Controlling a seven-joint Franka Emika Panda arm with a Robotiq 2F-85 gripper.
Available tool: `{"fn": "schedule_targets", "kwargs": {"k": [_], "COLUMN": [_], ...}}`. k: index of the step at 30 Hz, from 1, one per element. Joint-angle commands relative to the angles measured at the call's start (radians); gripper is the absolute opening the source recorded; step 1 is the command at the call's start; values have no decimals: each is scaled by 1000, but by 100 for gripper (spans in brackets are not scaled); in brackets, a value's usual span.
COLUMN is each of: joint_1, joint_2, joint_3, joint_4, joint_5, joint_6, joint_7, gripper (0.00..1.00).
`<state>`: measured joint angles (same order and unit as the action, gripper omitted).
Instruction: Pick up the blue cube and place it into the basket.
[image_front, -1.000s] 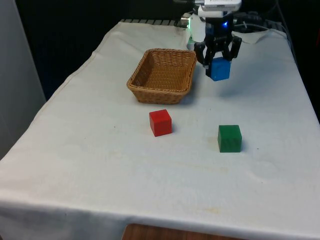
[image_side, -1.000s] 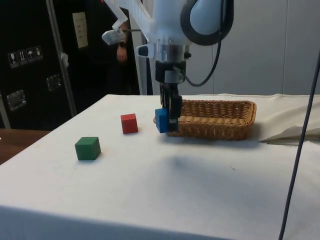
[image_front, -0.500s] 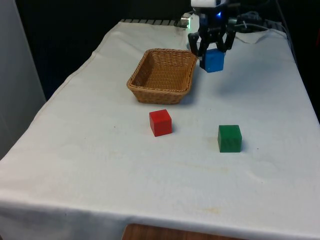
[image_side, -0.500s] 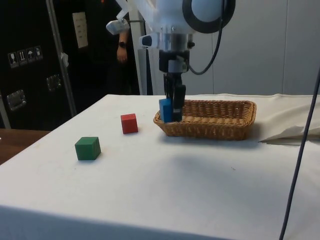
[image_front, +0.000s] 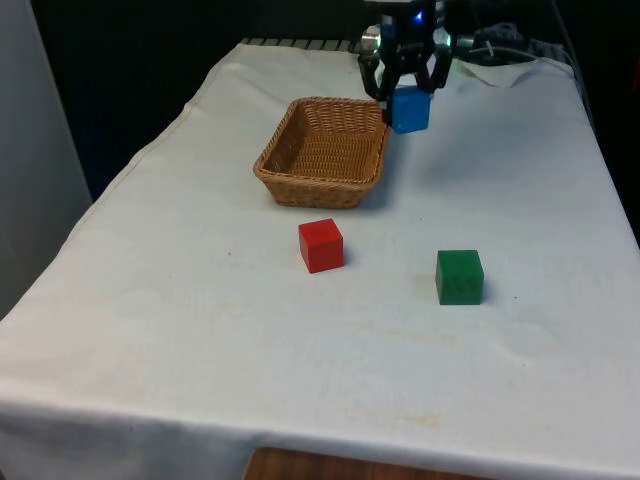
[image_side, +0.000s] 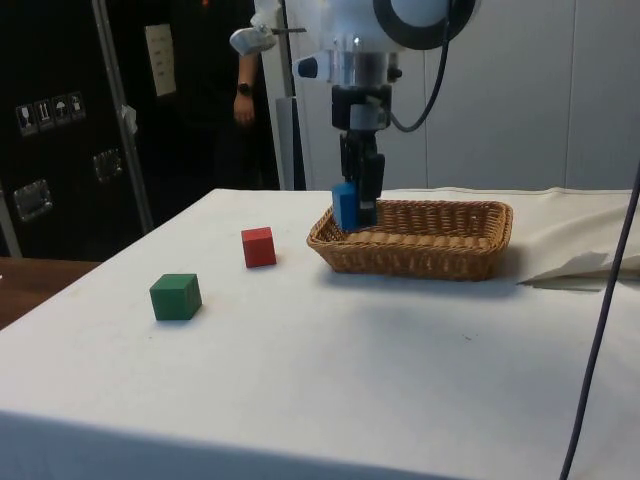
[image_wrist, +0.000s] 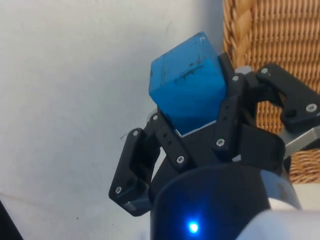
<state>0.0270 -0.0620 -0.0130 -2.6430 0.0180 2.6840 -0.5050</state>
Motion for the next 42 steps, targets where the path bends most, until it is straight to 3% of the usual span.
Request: {"fn": "schedule_targets", "kwargs": {"k": [1,8,26,27,29,35,36,37,42], "joint_1": [-3,-1,-6,-1,-6,-9,-4,-10,-12], "joint_2": [-11,-18,-117,-109,-119,-127,-121,-127,-124], "joint_3": [-8,-35,-93,-89,-96,-133,-130,-139,-169], "joint_4": [-8,-11,-58,-55,-59,-63,-59,-62,-59], "joint_5": [2,0,-6,0,-6,-8,0,-8,-9], "joint_6": [-9,-16,-72,-65,-74,-86,-79,-87,-94], "joint_7": [-13,-34,-85,-81,-88,-124,-121,-130,-159], "gripper": [1,1,1,1,1,1,1,1,1]}}
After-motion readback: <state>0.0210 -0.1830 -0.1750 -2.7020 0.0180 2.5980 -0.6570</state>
